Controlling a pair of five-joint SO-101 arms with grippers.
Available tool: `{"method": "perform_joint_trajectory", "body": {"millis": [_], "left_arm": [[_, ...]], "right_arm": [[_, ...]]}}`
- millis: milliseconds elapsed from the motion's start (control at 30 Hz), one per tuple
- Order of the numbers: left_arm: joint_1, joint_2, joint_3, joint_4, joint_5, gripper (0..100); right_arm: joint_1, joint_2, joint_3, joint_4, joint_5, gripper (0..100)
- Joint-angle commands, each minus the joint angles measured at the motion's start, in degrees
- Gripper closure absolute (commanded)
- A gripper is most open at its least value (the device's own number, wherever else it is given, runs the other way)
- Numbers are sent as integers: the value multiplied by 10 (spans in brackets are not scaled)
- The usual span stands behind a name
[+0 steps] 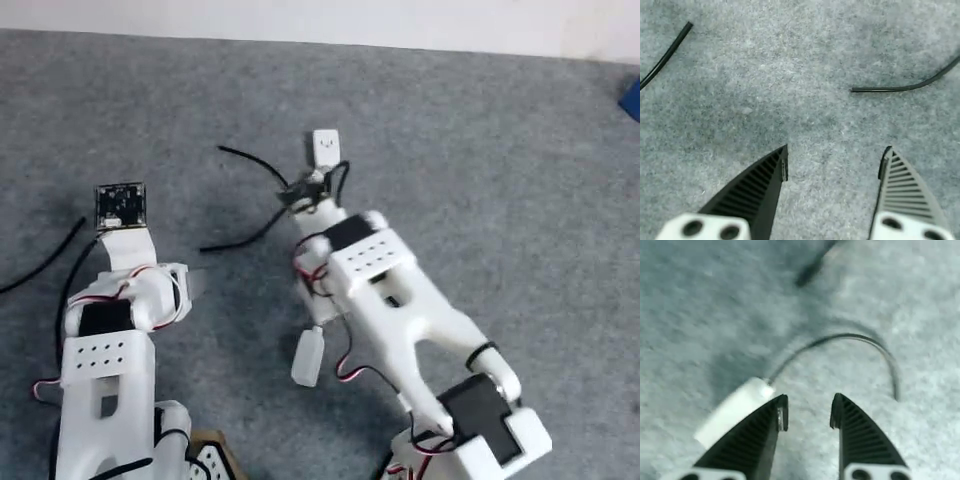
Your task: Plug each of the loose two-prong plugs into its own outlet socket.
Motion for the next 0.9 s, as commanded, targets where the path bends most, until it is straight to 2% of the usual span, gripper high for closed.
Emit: {"method": "perform_joint_trajectory", "body": {"millis": [0,133,300,467,600,867], "left_arm": [[15,-7,-3,-10,3,702],[15,-7,-3,-10,2,702],[15,-7,-2,-10,-11,702],[15,-7,1,-10,-12,702],[15,-7,15,-35,-12,702],[15,-7,15,-36,-12,702]], "right_arm": [[29,-36,29,-3,23,844],[20,-54,51,-25,17,844],[-65,-80,27,0,-35,844],[-139,-85,27,7,-35,844],[-160,-86,26,5,-33,844],[-228,-84,29,-25,-33,844]]}}
